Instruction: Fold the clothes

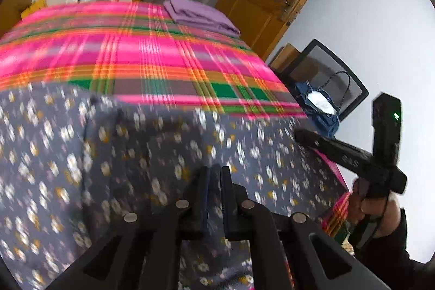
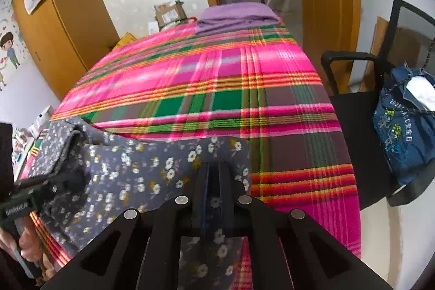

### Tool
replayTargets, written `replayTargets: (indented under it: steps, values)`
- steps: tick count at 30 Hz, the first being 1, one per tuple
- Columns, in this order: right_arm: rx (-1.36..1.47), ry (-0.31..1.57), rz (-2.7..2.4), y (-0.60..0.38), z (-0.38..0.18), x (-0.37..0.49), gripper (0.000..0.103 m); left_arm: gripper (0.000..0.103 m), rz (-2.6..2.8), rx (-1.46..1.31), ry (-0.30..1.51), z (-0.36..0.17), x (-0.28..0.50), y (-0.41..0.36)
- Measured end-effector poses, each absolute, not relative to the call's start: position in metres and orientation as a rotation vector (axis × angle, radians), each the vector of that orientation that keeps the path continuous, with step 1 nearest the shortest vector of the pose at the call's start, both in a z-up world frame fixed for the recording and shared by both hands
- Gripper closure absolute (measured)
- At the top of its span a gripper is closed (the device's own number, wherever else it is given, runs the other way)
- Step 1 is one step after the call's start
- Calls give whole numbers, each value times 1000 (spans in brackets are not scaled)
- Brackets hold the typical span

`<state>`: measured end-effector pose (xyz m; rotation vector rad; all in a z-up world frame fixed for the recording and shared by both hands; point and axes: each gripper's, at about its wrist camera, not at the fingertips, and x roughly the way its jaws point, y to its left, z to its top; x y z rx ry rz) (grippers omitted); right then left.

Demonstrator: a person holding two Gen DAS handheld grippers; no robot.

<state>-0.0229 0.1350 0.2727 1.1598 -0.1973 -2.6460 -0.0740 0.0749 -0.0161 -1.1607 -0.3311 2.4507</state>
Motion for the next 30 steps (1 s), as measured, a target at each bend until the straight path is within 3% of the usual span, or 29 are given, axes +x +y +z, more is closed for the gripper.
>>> replayTargets:
  steps: [5,10,20,30]
  values:
    - [1101,-209,-2658,129,285,-21,93,95,2487,-1190,-320,-20,-105,79]
    - [1219,-262,-2644,136,269,-39,95,94,2504,-1234,-347,-29,-118,76]
    - [1100,-205,-2625,135,278,22,92,94,2463,-1140,-344,-15,-30,59]
    - [1103,-199,-2623,132,271,41,91,94,2485,-1025,-266,-4,-9,71]
